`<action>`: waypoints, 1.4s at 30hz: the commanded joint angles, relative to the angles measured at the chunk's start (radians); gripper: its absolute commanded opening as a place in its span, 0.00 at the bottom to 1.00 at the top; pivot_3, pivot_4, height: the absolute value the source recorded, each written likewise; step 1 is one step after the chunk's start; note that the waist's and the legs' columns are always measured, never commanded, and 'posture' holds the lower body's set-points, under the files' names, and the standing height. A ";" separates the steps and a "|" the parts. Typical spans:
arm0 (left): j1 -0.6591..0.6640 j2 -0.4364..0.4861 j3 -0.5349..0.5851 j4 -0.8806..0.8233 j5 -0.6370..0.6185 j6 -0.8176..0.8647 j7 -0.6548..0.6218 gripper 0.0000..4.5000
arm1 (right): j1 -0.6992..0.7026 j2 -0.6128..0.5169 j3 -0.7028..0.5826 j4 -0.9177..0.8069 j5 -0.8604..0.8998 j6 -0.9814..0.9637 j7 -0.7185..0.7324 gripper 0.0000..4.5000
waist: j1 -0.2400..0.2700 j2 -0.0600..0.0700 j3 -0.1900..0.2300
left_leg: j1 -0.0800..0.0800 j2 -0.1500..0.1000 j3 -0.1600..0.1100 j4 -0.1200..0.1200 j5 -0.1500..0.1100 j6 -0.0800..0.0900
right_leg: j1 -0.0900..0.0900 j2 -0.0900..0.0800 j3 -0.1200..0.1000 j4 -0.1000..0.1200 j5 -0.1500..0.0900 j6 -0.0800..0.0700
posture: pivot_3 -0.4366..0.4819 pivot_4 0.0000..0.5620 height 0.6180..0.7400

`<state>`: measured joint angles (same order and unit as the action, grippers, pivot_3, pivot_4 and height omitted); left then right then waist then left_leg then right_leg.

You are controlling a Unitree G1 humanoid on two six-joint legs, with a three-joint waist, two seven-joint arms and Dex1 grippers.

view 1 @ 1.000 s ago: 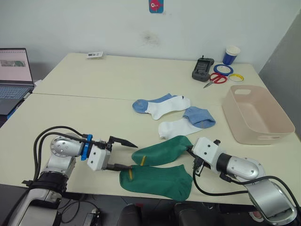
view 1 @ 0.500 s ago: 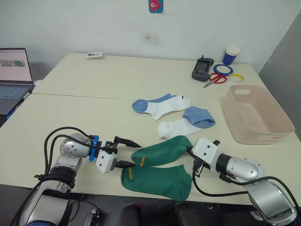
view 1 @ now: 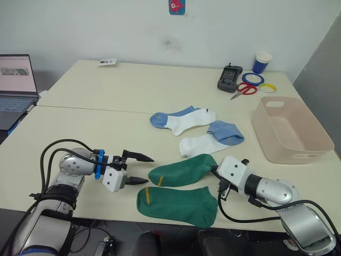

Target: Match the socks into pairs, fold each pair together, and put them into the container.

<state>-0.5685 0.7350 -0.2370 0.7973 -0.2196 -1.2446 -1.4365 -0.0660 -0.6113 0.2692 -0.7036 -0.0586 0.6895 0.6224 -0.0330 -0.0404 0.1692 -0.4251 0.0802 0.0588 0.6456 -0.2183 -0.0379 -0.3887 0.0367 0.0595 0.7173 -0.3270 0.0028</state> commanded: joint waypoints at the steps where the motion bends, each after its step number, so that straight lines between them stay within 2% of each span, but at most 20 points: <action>1: -0.006 -0.008 -0.016 -0.002 0.001 -0.019 0.025 0.80 | -0.013 0.002 0.003 -0.036 -0.001 -0.011 -0.008 0.00 | 0.000 0.000 0.000 | 0.000 0.000 0.000 0.000 0.000 0.000 | 0.000 0.000 0.000 0.000 0.000 0.000 | 0.48 0.27 0.87; 11: -0.009 -0.058 -0.051 0.001 0.086 -0.042 0.128 0.80 | -0.016 0.003 0.003 -0.040 0.004 -0.006 -0.012 0.00 | -0.001 0.000 0.000 | 0.000 0.000 0.000 0.000 0.000 0.000 | 0.000 0.000 0.000 0.000 0.000 0.000 | 0.48 0.27 0.87; 15: 0.009 -0.054 -0.077 -0.042 0.058 -0.028 0.136 0.62 | -0.015 0.003 0.003 -0.043 0.005 -0.003 -0.012 0.00 | -0.001 0.000 0.000 | 0.000 0.000 0.000 0.000 0.000 0.000 | 0.000 0.000 0.000 0.000 0.000 0.000 | 0.48 0.27 0.87; 21: 0.049 -0.030 -0.097 -0.109 0.001 0.019 0.129 0.15 | -0.015 0.003 0.003 -0.043 0.007 -0.004 -0.012 0.00 | -0.002 0.000 0.000 | 0.000 0.000 0.000 0.000 0.000 0.000 | 0.000 0.000 0.000 0.000 0.000 0.000 | 0.48 0.27 0.87; 23: 0.063 -0.023 -0.094 -0.141 -0.025 0.053 0.126 0.03 | -0.014 0.002 0.001 -0.043 0.010 -0.005 -0.010 0.00 | -0.001 0.000 0.000 | 0.000 0.000 0.000 0.000 0.000 0.000 | 0.000 0.000 0.000 0.000 0.000 0.000 | 0.48 0.27 0.87; 35: 0.119 0.004 -0.063 -0.242 -0.065 0.251 0.095 0.01 | -0.012 -0.006 -0.008 -0.042 0.023 -0.014 0.005 0.00 | -0.001 0.000 0.000 | 0.000 0.000 -0.001 0.000 0.000 0.000 | 0.000 0.000 0.000 0.000 0.000 0.000 | 0.48 0.27 0.87; 42: 0.146 0.040 -0.009 -0.429 -0.185 0.609 0.068 0.01 | -0.014 0.001 -0.035 -0.061 0.046 -0.006 0.012 0.00 | -0.001 0.000 0.000 | 0.000 0.000 -0.001 0.000 0.000 0.000 | 0.000 0.000 0.000 0.000 0.000 0.000 | 0.48 0.27 0.87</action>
<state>-0.4199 0.7525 -0.2802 0.4336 -0.3600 -0.7209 -1.3656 -0.0694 -0.6121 0.2666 -0.7093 -0.0326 0.6900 0.6312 -0.0342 -0.0404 0.1693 -0.4251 0.0805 0.0576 0.6456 -0.2182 -0.0380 -0.3885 0.0368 0.0592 0.7176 -0.3270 0.0028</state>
